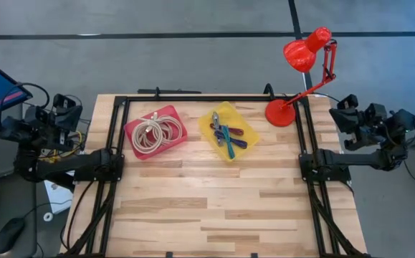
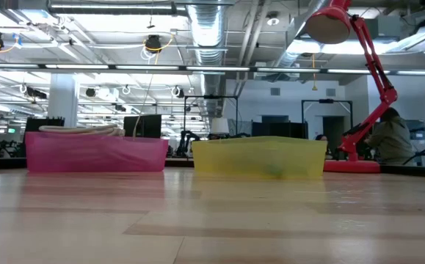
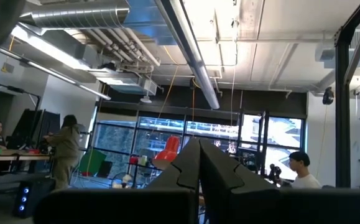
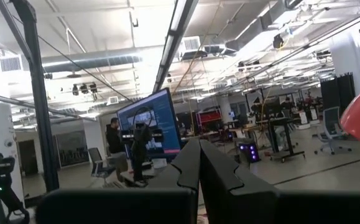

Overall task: Pick & Place USB Port
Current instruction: Return to Home Position

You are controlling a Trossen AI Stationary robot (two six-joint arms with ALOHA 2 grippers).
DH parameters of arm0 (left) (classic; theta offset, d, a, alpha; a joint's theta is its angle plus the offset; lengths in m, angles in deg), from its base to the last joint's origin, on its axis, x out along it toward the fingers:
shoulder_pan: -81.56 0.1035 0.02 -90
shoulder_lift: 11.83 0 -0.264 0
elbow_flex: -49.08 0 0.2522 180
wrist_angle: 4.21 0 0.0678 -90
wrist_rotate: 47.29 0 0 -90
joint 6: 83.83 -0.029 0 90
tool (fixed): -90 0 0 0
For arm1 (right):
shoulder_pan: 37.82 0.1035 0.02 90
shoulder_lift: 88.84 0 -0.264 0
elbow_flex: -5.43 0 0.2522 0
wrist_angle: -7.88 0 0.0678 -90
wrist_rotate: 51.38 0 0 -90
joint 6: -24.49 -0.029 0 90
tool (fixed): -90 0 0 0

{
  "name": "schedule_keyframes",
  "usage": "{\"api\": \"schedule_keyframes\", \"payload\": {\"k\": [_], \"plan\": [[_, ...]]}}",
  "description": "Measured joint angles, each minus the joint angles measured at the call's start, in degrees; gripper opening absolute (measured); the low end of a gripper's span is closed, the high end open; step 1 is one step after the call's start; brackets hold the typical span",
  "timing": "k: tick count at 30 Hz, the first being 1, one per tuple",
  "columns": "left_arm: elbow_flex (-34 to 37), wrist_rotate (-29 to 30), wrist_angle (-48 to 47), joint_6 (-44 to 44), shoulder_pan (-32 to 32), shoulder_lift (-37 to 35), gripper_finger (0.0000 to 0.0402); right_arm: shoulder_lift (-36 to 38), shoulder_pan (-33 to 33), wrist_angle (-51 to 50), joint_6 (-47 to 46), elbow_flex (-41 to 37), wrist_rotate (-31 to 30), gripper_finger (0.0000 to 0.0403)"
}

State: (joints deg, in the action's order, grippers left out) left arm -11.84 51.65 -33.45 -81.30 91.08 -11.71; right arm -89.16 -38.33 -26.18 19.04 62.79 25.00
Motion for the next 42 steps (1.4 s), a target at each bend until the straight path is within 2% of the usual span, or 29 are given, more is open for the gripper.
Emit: {"api": "schedule_keyframes", "payload": {"k": [7, 12, 16, 23, 34, 42], "plan": [[0.0, 0.0, -0.5, -0.8, 0.0, 0.0, 0.0005, 0.0, 0.0, -4.7, 0.1, -0.1, -0.4, 0.0], [0.1, 0.0, -4.4, -0.8, 0.0, 0.0, 0.0005, 0.0, 0.0, -6.7, -1.5, -1.1, -1.5, 0.0], [1.8, 0.0, -5.5, -3.0, 0.0, 0.0, 0.0005, 0.0, 0.0, -5.6, -2.1, -3.9, -1.5, 0.0], [6.0, 0.0, -6.7, -5.2, 0.0, -0.1, 0.0005, 0.0, 0.0, 2.3, -2.2, -13.3, -1.4, 0.0], [18.9, -4.5, -5.3, -1.6, 0.0, -0.1, 0.0005, 0.1, 0.1, 12.5, -4.7, -25.5, -0.9, 0.0], [33.1, -4.6, 8.0, -0.7, 0.0, -0.1, 0.0005, 0.1, 0.1, 18.3, -5.2, -31.7, -0.6, 0.0]]}}
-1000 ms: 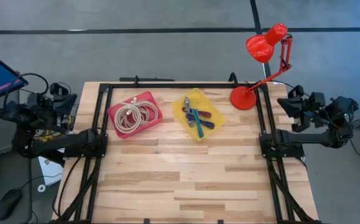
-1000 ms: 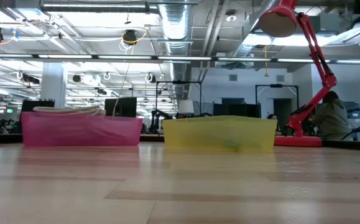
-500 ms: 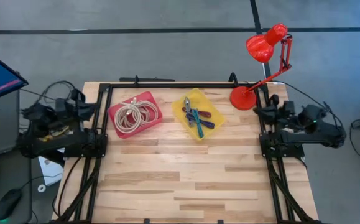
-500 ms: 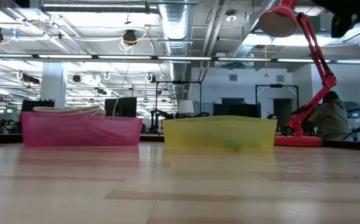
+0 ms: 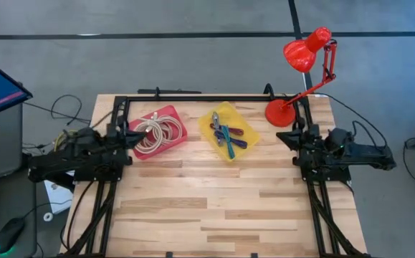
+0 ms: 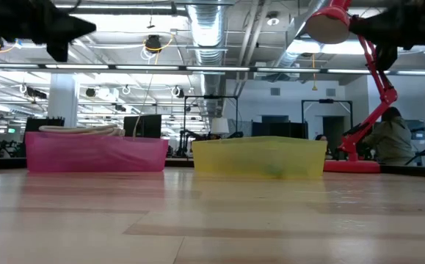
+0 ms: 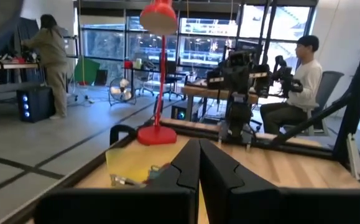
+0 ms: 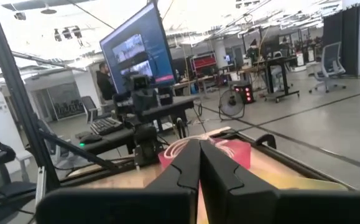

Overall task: Pick & Place USB Port
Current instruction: Return to Home Position

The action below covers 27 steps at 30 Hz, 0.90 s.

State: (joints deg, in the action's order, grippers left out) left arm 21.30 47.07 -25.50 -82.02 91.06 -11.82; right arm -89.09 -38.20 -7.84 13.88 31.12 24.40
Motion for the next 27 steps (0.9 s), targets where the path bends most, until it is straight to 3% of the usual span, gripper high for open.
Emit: {"api": "schedule_keyframes", "payload": {"k": [6, 14, 27], "plan": [[6.8, -0.2, 4.1, 1.2, 0.0, 0.0, 0.0005, 0.0, 0.0, 2.1, -0.4, -3.8, 0.9, 0.0], [10.6, -1.9, 5.6, 1.5, 0.0, 0.0, 0.0005, 0.0, 0.0, 7.7, -1.6, -11.6, 2.3, 0.0], [13.7, -3.9, 8.8, 1.6, 0.0, 0.3, 0.0005, 0.0, 0.0, 4.6, 3.9, -11.5, 2.8, 0.0]]}}
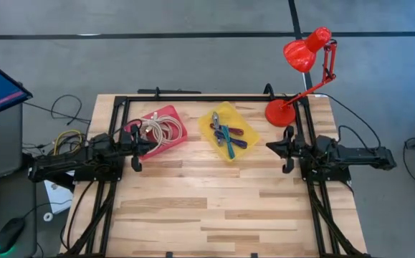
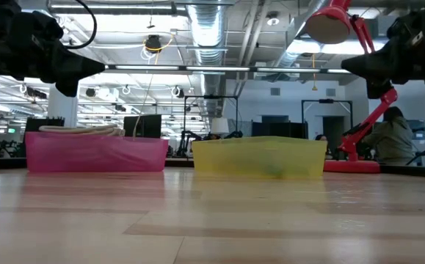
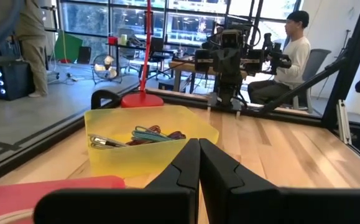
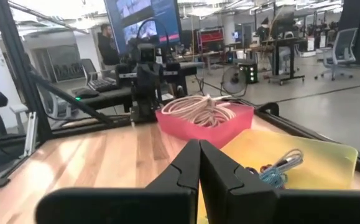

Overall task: Pick & Place USB Port
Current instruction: Return to Home Position

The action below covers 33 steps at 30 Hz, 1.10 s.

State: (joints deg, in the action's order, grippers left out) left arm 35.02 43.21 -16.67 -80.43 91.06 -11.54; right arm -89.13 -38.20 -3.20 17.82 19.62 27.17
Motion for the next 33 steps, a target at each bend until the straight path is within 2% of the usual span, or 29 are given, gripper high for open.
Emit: {"api": "schedule_keyframes", "payload": {"k": [8, 18, 33], "plan": [[0.0, 0.2, -0.2, -0.1, 0.0, 0.0, 0.0005, -0.5, 0.0, -0.2, 1.1, 0.0, 1.1, 0.0], [0.0, 0.3, -0.2, -0.1, 0.0, 1.1, 0.0006, -5.3, 0.0, -0.3, 1.6, 0.0, 1.3, 0.0], [0.0, 0.4, 0.0, -0.1, 0.0, 3.3, 0.0009, -5.3, 0.0, -0.3, 0.2, -0.1, 1.1, 0.0]]}}
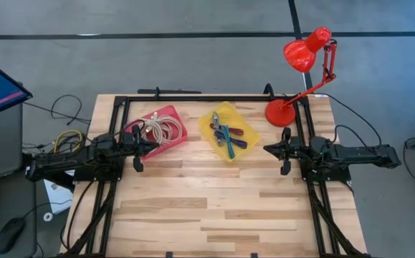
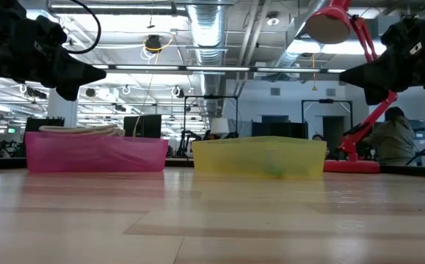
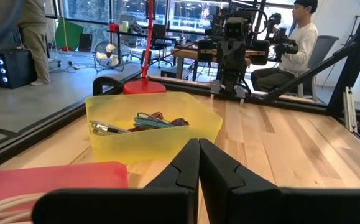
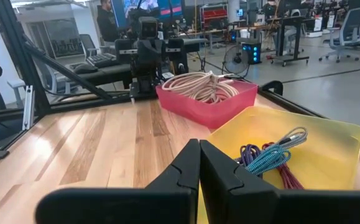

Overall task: Pick & Place USB Port
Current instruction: Return to Home Position

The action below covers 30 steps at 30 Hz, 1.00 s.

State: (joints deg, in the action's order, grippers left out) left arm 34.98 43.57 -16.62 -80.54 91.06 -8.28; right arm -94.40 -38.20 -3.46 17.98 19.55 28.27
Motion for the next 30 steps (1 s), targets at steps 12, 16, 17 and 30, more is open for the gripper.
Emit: {"api": "schedule_keyframes", "payload": {"k": [12, 16, 17, 30], "plan": [[0.0, 0.0, 0.2, 0.0, 0.0, 0.0, 0.0012, 0.0, 0.0, 0.0, 0.0, 0.0, 0.0, 0.0], [0.0, 0.0, 0.2, 0.0, 0.0, 0.0, 0.0012, 0.0, 0.0, 0.0, 0.0, 0.0, 0.0, 0.0], [0.0, 0.0, 0.2, 0.0, 0.0, 0.0, 0.0012, 0.0, 0.0, 0.0, 0.0, 0.0, 0.0, 0.0], [0.0, 0.0, 0.2, 0.0, 0.0, 0.0, 0.0012, 0.0, 0.0, 0.0, 0.0, 0.0, 0.0, 0.0]]}}
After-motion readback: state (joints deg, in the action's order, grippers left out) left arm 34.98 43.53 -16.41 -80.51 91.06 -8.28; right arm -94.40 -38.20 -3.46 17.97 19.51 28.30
